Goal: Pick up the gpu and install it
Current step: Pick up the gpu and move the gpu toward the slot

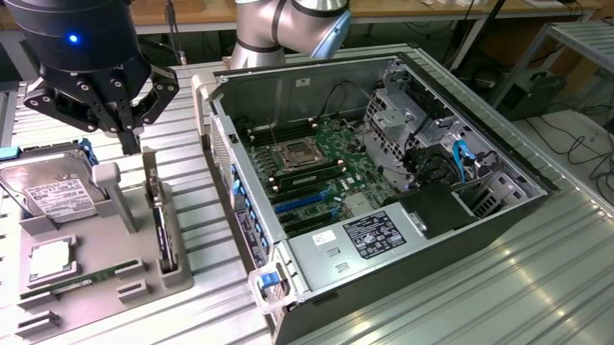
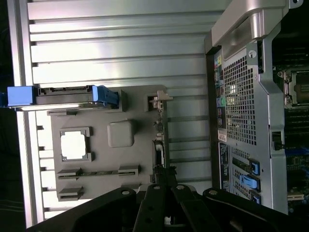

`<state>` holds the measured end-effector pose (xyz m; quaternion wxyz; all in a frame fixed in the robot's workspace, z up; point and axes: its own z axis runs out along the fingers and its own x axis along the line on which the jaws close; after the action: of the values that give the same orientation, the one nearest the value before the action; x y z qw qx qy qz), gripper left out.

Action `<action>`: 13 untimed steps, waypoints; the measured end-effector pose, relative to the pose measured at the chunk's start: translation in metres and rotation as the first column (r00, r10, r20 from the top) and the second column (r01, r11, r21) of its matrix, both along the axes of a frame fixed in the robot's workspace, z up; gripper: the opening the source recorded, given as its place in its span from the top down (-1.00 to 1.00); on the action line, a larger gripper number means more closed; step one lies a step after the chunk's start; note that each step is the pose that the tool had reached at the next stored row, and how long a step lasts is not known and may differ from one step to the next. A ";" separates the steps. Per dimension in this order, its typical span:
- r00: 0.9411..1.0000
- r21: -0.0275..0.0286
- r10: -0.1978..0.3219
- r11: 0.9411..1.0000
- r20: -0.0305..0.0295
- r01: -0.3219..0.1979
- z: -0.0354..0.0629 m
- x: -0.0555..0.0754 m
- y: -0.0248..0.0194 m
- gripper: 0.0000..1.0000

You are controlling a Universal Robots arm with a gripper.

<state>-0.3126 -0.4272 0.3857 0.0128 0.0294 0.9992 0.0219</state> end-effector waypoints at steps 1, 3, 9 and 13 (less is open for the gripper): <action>1.000 0.000 0.000 1.000 0.000 0.000 0.0000 0.000 0.0000 0.79; 1.000 0.000 0.000 1.000 0.000 0.000 0.0000 0.000 0.0000 0.79; 1.000 0.000 0.000 1.000 0.000 0.000 0.0000 0.000 0.0000 0.29; 1.000 0.000 0.000 1.000 0.000 0.000 0.0000 0.000 0.0000 -0.07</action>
<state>-0.3129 -0.4272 0.3857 0.0128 0.0295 0.9992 0.0219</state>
